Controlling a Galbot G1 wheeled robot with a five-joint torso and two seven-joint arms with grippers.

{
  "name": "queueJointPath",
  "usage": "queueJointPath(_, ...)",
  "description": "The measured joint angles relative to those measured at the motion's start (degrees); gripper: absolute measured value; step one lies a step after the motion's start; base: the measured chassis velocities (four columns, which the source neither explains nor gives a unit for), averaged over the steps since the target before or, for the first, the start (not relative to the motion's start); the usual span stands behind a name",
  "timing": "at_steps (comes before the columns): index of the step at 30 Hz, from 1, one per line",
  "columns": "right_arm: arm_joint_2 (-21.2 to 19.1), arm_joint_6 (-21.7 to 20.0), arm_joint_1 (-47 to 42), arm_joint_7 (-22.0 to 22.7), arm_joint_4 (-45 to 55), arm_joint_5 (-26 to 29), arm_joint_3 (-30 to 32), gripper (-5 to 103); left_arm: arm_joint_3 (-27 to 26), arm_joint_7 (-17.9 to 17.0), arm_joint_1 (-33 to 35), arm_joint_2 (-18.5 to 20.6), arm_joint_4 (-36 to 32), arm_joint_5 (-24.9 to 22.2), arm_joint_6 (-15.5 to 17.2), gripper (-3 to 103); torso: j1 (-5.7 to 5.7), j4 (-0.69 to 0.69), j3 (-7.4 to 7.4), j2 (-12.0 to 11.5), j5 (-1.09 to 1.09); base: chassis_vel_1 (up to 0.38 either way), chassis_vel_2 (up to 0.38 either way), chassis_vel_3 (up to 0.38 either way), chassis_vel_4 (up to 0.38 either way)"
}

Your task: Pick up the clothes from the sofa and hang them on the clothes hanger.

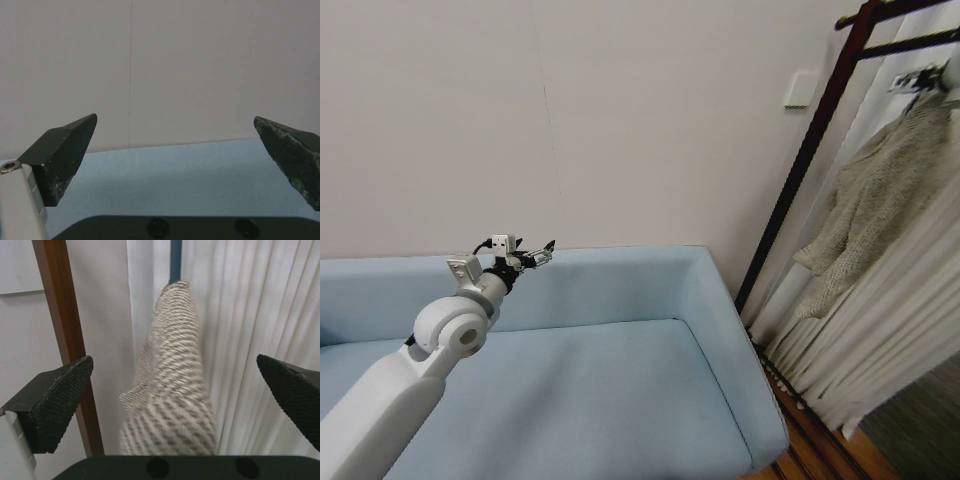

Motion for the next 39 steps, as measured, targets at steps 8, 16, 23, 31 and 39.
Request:
queueJointPath(8, -3.6, -0.2, -0.6, -1.6, 6.9, -2.2, 1.9, 100, -1.0, 0.0, 1.6, -0.4, -1.0, 0.3, -0.1, 100, 0.00, 0.00, 0.00, 0.0, -0.01, 0.000, 0.000, 0.000, 0.000)
queueJointPath(16, -7.0, 0.0, -4.5, -4.6, 15.9, -3.2, 8.0, 100, -5.1, -0.1, 5.9, 0.0, -3.2, 0.3, -0.1, 100, 0.00, 0.00, 0.00, 0.0, -0.01, 0.000, 0.000, 0.000, 0.000)
queueJointPath(23, -9.1, 2.2, -5.1, -12.1, 22.0, -3.9, 9.4, 100, -11.9, 0.0, 13.9, -1.6, -6.6, 1.8, -0.1, 100, 0.00, -0.01, 0.00, 0.0, -0.02, 0.000, 0.000, 0.000, 0.000)
queueJointPath(31, -9.6, 13.2, -15.1, -27.4, 26.5, -4.9, 11.8, 100, -20.2, 4.0, 27.7, -5.5, -11.3, 6.5, -2.6, 100, 0.00, 0.01, 0.00, 0.0, 0.00, 0.000, 0.000, 0.000, 0.000)
queueJointPath(39, -5.8, 20.6, -25.7, -31.2, 29.2, -8.3, 14.0, 100, -24.5, 8.8, 35.2, -9.0, -14.4, 10.2, -5.4, 100, 0.01, -0.01, 0.00, 0.0, -0.02, 0.000, 0.000, 0.000, 0.000)
